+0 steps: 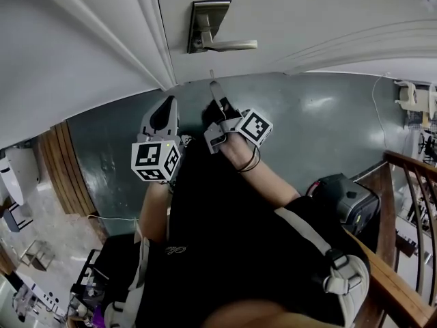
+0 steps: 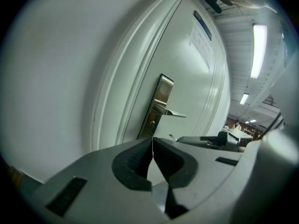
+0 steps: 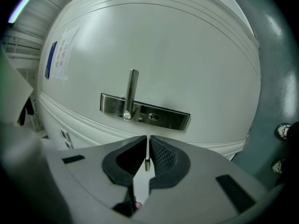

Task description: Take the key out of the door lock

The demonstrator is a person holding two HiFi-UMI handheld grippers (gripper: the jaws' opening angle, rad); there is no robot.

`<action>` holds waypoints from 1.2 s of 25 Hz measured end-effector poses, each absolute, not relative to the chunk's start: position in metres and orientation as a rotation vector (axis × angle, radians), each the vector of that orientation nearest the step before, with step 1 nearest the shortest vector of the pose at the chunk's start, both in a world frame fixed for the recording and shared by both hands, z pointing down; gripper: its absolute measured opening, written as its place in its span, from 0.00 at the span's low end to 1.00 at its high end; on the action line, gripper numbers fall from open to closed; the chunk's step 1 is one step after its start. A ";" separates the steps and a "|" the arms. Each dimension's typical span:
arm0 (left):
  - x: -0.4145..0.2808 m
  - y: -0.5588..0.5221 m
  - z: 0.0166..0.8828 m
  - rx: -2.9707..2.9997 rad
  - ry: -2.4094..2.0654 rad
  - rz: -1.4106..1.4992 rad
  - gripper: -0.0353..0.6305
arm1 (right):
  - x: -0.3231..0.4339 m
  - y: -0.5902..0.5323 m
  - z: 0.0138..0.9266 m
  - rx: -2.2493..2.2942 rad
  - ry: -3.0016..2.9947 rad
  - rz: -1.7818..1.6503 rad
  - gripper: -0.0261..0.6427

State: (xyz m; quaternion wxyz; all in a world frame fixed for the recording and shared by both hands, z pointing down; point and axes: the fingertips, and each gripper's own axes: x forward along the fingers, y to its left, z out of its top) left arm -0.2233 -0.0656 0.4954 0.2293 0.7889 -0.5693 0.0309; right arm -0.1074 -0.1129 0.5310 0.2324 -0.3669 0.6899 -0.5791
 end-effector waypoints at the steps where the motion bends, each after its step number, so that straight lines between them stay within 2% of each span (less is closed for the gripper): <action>1: -0.218 -0.061 0.491 2.173 -1.567 0.082 0.09 | -0.103 -0.108 0.526 -1.009 1.914 -1.584 0.08; 8: -0.179 -0.044 0.478 2.199 -1.557 0.095 0.09 | -0.079 -0.089 0.498 -0.997 2.094 -1.498 0.08; 20: -0.107 -0.025 0.479 2.149 -1.622 0.148 0.09 | -0.019 -0.064 0.509 -1.024 2.362 -1.447 0.08; 25: -0.079 -0.008 0.481 2.128 -1.649 0.188 0.09 | -0.003 -0.051 0.509 -1.050 2.618 -1.292 0.08; 30: -0.063 0.012 0.484 2.096 -1.693 0.213 0.09 | 0.008 -0.039 0.509 -1.100 2.953 -0.936 0.08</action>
